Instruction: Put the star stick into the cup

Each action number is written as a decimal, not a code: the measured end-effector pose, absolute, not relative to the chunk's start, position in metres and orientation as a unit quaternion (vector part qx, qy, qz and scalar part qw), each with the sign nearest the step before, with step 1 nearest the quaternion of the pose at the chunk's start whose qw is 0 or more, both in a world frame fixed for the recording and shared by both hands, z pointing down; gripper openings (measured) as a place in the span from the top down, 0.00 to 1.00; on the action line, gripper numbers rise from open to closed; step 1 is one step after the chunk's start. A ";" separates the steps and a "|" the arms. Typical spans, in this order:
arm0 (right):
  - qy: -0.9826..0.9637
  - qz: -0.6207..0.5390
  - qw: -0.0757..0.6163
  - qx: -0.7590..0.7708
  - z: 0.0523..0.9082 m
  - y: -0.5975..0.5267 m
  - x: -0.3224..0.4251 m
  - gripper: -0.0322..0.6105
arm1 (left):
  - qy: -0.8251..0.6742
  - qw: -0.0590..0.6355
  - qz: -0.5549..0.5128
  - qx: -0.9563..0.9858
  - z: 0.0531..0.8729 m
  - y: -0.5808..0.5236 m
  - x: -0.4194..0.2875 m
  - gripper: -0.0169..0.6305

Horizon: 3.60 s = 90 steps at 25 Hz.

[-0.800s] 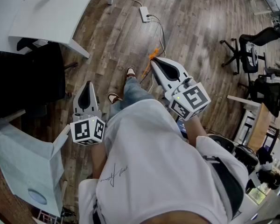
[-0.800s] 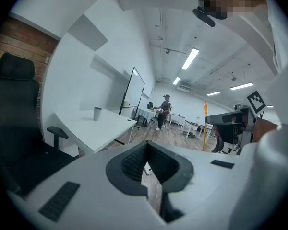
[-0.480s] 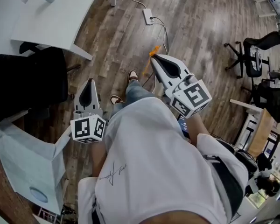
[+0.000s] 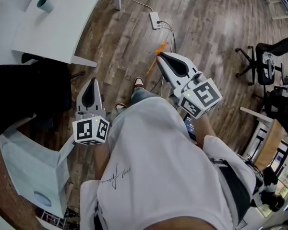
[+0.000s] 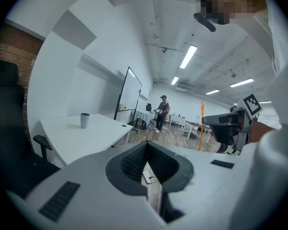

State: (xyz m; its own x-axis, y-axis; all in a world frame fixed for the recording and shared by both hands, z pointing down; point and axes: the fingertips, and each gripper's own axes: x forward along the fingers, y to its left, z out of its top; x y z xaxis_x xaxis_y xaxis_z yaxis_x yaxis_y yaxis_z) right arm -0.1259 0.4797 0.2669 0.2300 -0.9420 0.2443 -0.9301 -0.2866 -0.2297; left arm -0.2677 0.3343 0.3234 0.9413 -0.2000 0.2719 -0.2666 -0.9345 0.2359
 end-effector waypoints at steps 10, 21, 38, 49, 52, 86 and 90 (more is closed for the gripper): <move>0.603 -0.164 0.023 -0.780 0.274 0.497 -0.059 0.91 | -0.114 0.131 0.126 0.977 0.327 0.349 -0.205 0.96; 0.594 -0.178 0.030 -0.784 0.280 0.499 -0.023 0.91 | -0.098 0.136 0.130 0.977 0.330 0.344 -0.164 0.96; 0.607 -0.200 0.029 -0.768 0.282 0.403 0.060 0.91 | -0.104 0.144 0.149 0.973 0.329 0.250 -0.082 0.96; 0.624 -0.199 0.028 -0.755 0.277 0.298 0.095 0.91 | -0.114 0.139 0.142 0.973 0.319 0.152 -0.044 0.96; 0.631 -0.197 0.027 -0.750 0.272 0.268 0.102 0.91 | -0.120 0.141 0.140 0.973 0.315 0.128 -0.039 0.96; 0.770 -0.168 -0.040 -0.614 0.251 0.053 0.081 0.91 | -0.295 0.191 0.075 0.933 0.318 -0.014 -0.097 0.96; 0.784 -0.165 -0.045 -0.597 0.248 0.033 0.085 0.91 | -0.313 0.195 0.067 0.927 0.318 -0.028 -0.094 0.96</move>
